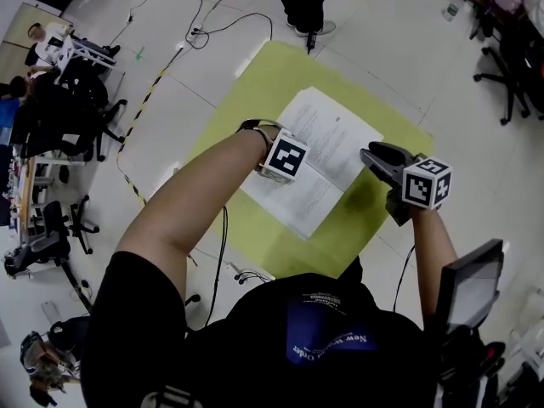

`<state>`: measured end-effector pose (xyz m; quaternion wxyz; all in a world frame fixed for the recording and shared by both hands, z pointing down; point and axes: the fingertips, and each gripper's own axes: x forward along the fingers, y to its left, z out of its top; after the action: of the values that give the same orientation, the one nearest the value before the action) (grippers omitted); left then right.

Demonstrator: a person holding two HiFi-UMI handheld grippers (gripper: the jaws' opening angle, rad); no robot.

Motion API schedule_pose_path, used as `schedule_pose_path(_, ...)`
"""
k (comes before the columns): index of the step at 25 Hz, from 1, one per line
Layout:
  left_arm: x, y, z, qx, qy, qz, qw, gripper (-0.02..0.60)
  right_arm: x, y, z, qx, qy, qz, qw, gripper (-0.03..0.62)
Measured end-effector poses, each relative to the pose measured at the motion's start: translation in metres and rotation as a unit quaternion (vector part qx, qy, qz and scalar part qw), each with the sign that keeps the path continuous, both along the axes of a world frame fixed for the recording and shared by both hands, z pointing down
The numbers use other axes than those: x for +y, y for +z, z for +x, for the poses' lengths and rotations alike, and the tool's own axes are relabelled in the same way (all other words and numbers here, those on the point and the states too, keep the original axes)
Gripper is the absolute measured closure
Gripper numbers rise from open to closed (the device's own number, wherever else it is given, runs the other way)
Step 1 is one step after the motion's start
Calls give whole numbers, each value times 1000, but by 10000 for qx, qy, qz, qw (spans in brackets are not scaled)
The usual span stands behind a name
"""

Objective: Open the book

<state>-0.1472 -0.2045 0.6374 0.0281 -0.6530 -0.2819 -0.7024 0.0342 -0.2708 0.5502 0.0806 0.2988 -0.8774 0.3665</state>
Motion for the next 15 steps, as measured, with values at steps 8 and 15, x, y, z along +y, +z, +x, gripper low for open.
schedule_pose_path(8,4,21,8,1166,-437,1144,9856,347,70,56,-17,-137,364,-857,9956,442)
schedule_pose_path(15,0,12,12,1338,-633,1440,9784,345,80,34,-36,220,112,-354,9991,424)
